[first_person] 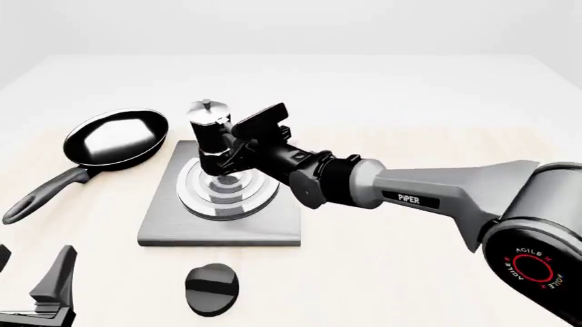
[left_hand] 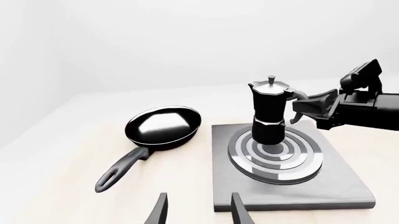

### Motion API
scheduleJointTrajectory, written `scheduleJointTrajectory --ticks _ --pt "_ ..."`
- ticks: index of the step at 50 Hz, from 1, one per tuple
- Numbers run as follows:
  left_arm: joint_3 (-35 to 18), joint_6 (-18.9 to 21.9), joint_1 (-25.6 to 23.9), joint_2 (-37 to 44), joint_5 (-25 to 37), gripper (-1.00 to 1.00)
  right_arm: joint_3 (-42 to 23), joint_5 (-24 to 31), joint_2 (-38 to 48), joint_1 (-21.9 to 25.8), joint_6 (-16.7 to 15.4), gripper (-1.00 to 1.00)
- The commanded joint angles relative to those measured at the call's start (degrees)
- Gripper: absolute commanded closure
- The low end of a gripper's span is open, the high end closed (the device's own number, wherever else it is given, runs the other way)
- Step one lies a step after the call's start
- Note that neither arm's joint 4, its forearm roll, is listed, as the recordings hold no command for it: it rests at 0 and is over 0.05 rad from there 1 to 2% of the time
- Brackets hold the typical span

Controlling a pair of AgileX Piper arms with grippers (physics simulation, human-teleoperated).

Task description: Turn on the stove and put the moka pot on it.

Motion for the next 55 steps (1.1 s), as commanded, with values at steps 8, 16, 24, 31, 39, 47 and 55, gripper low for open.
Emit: scheduleJointTrajectory --ticks 8,16,24,31,39,47,55 --pt "0.0 -0.66 0.03 0.0 0.45 -1.0 -0.83 0.31 2.1 0.25 1.56 1.0" --pt "0.0 -0.87 -0.46 0.0 0.53 -1.0 0.42 0.04 1.53 0.44 1.5 1.0" --pt "0.0 -0.97 -0.49 0.0 0.34 -1.0 0.29 0.6 1.33 0.29 1.12 1.0" --pt "0.0 -0.97 -0.42 0.0 0.29 -1.0 0.59 0.5 1.38 -0.07 0.84 1.0" --pt "0.0 -0.94 -0.62 0.0 0.33 -1.0 0.28 0.65 2.38 -0.35 0.62 1.0" --pt "0.0 -0.83 -0.82 0.0 0.27 -1.0 0.38 0.88 2.51 -0.1 0.11 1.0" --pt "0.0 -0.89 -0.91 0.0 0.21 -1.0 1.26 1.09 1.45 0.89 0.58 -1.0"
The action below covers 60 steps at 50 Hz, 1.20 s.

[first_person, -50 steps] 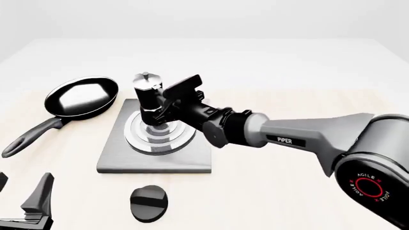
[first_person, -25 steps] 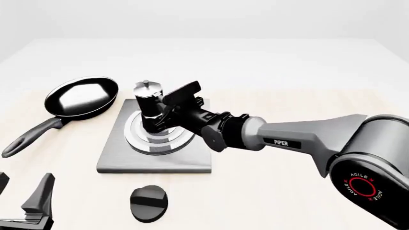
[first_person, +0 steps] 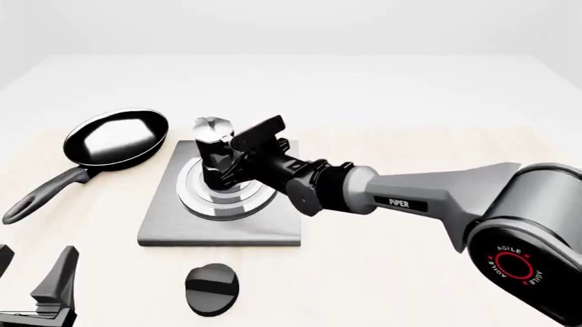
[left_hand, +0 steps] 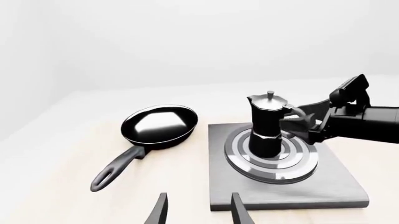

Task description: Turn on the stove and put the moka pot on it.

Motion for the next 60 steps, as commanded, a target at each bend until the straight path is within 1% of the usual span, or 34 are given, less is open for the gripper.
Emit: scheduleJointTrajectory --ticks 1,6,12,22,24,29,32,34,36,37,40,47,48,49,50,52,54,55,56,58,60 --pt "0.0 -0.01 -0.14 0.0 -0.07 -1.0 1.18 0.01 -1.08 0.64 -0.39 -1.0" --pt "0.0 0.07 -0.09 0.0 -0.02 -1.0 2.43 -0.24 -2.35 0.8 -0.76 -1.0" --pt "0.0 0.04 -0.37 0.0 -0.34 -1.0 5.83 -0.75 -6.45 1.42 -1.29 -1.0" --pt "0.0 0.13 -0.45 0.0 -0.86 -1.0 14.68 0.07 -19.1 2.12 -4.2 -1.0" --pt "0.0 0.16 -0.53 0.0 -1.0 -1.0 16.53 0.77 -22.06 2.57 -5.44 -1.0" --pt "0.0 0.24 -0.83 0.0 -1.22 -1.0 21.15 2.1 -29.68 2.86 -6.51 -1.0" --pt "0.0 0.29 -1.05 0.0 -1.31 -1.0 23.52 2.94 -33.85 2.74 -6.63 -1.0" --pt "0.0 0.45 -1.23 0.0 -1.47 -1.0 25.18 3.48 -36.31 2.65 -5.41 -1.0" --pt "0.0 0.5 -1.4 0.0 -1.63 -1.0 27.79 3.35 -39.44 2.18 -5.93 -1.0" --pt "0.0 0.45 -1.51 0.0 -1.74 -1.0 29.22 3.45 -41.28 2.04 -5.21 -1.0" --pt "0.0 0.53 -1.89 0.0 -2.11 -1.0 32.2 3.33 -44.62 1.52 -4.75 -1.0" --pt "0.0 1.0 -2.03 0.0 -2.5 -1.0 39.39 3.16 -51.83 -0.75 -4.73 -1.0" --pt "0.0 0.8 -1.92 0.0 -2.47 -1.0 40.7 3.31 -53.69 -1.88 -4.07 -1.0" --pt "0.0 0.8 -1.92 0.0 -2.47 -1.0 41.62 3.24 -54.9 -2.01 -3.73 -1.0" --pt "0.0 0.85 -1.92 0.0 -2.56 -1.0 41.97 3.24 -55.21 -2.09 -3.76 -1.0" --pt "0.0 0.94 -1.82 0.0 -2.61 -1.0 44.42 2.94 -57.9 -3.84 -3.87 -1.0" --pt "0.0 0.96 -1.71 0.0 -2.74 -1.0 45.84 3.15 -59.39 -4.51 -2.65 -1.0" --pt "0.0 0.98 -1.68 0.0 -2.81 -1.0 47.11 3.23 -61.11 -5.28 -2.56 -1.0" --pt "0.0 1.0 -1.72 0.0 -2.87 -1.0 47.79 3.32 -61.97 -5.26 -2.22 -1.0" --pt "0.0 1.13 -1.5 0.0 -2.82 -1.0 48.93 3.64 -63.4 -6.9 -1.55 -1.0" --pt "0.0 1.29 -1.61 0.0 -2.87 -1.0 50.1 3.97 -65.58 -7.61 -1.57 -1.0"
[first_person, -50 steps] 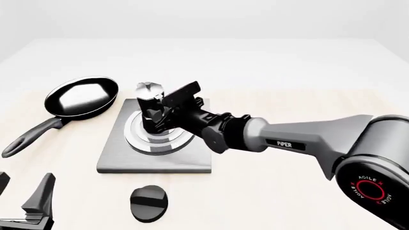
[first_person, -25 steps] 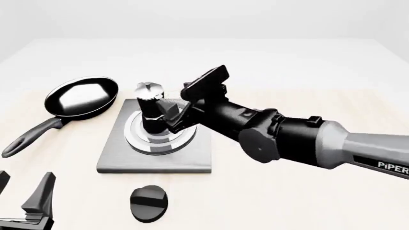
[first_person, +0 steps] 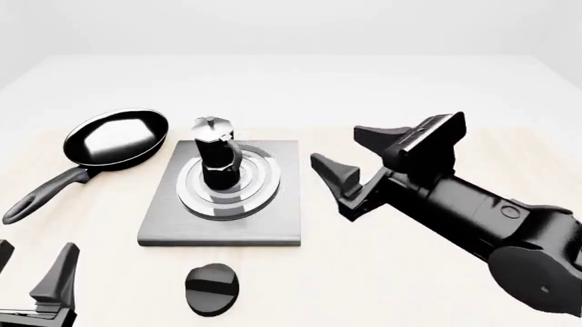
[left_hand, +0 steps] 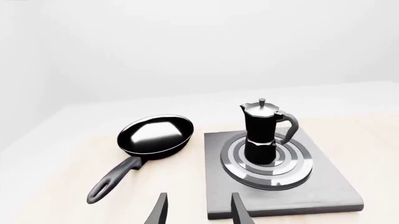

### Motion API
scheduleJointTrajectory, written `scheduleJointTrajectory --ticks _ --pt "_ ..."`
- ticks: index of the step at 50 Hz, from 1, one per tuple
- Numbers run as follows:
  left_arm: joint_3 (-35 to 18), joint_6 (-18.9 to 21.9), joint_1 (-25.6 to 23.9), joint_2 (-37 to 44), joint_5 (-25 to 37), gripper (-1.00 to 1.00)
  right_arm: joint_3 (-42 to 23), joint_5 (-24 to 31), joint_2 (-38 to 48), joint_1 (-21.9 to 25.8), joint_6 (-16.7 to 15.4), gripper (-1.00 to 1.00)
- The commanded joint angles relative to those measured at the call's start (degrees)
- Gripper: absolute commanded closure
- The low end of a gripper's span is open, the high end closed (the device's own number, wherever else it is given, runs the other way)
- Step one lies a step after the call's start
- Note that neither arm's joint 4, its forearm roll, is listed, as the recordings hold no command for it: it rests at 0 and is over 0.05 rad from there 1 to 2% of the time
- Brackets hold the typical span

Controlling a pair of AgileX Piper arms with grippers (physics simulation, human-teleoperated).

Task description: Turn on the stove and put the moka pot on it.

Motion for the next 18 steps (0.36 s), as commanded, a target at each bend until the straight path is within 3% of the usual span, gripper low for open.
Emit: scheduleJointTrajectory --ticks 1,18 --pt "0.0 0.44 0.04 0.0 -0.49 -1.0 9.7 1.1 -12.57 -5.34 1.83 -1.0" --pt "0.0 0.79 0.31 0.0 -1.55 -1.0 26.52 2.92 -33.87 -13.57 1.25 -1.0"
